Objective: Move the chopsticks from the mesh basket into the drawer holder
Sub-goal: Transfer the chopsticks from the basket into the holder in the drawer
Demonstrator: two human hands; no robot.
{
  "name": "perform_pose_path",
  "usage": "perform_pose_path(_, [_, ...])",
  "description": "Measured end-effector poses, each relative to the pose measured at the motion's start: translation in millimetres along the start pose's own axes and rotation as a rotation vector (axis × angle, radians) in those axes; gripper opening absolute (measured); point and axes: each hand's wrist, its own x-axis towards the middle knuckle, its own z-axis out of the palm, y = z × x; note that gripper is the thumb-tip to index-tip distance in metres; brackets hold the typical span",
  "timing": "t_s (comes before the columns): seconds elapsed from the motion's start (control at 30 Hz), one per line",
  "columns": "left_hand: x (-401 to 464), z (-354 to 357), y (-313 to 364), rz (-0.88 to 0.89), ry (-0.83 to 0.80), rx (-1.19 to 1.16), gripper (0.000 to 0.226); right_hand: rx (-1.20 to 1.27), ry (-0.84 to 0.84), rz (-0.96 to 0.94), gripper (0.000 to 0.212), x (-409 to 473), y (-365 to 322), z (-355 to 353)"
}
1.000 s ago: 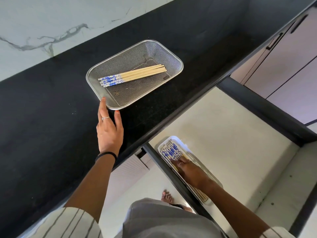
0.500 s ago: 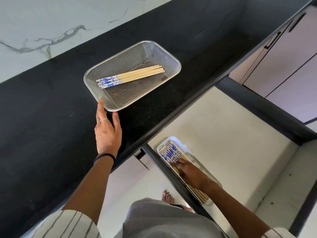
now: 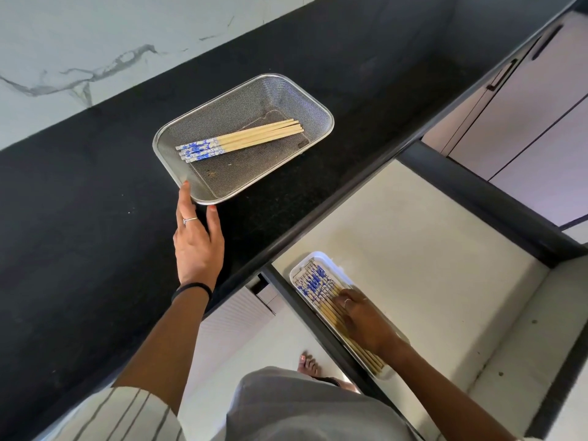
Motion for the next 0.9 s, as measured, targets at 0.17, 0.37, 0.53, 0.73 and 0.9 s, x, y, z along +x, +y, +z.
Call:
perform_pose_path(0.17, [0,1,-1,0.001,-0.002,0.005,0.053,-0.007,-0.007,-0.04,0.044,-10,-1,8])
perform_pose_path(0.37, [0,1,0,-0.006,-0.003,0.001,0.053,0.065,-0.022,0.037,0.042,-14,-4,11])
perform_pose_path(0.53, [0,1,-1,-0.007,-0.008,0.002,0.053,-0.067,0.046,0.004,0.045,-15,1,13])
perform_pose_path(0.73, [0,0,0,-0.004,-0.002,-0.002,0.053,-0.291,-0.046,0.004,0.061,-17,2,11])
perform_pose_path(0.9, [-1,-1,0,0.004,-0.003,0.001,0.053,-0.377,-0.071,0.026,0.057,-16,-4,7])
